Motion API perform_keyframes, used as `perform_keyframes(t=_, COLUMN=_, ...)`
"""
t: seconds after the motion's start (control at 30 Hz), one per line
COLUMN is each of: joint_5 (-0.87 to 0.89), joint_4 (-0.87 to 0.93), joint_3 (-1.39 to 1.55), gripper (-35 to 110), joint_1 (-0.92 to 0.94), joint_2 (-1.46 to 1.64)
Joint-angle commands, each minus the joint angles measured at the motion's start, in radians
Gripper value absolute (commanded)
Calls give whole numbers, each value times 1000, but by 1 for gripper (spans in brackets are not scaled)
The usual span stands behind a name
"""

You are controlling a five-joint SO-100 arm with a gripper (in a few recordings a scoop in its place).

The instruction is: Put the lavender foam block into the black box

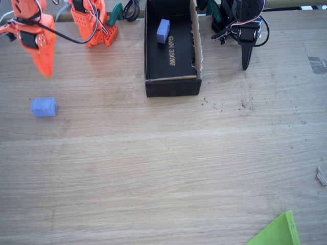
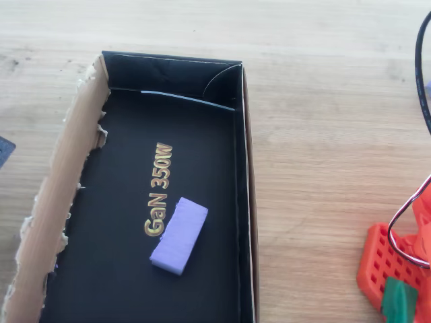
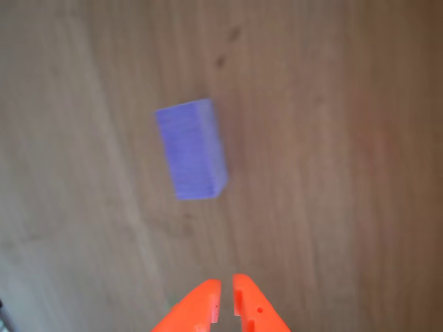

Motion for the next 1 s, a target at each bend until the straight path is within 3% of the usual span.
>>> perform_keyframes(t=0.0, joint_5=12, joint_4=63, joint_3=-75, gripper=0, joint_1=23, joint_2=5)
perform_keyframes(t=0.43, joint_5=-89, joint_4=124, joint_3=-456, gripper=0, joint_1=60, joint_2=-423)
perform_keyframes(t=0.97, joint_5=-112, joint_4=167, joint_3=-471, gripper=0, joint_1=60, joint_2=-396)
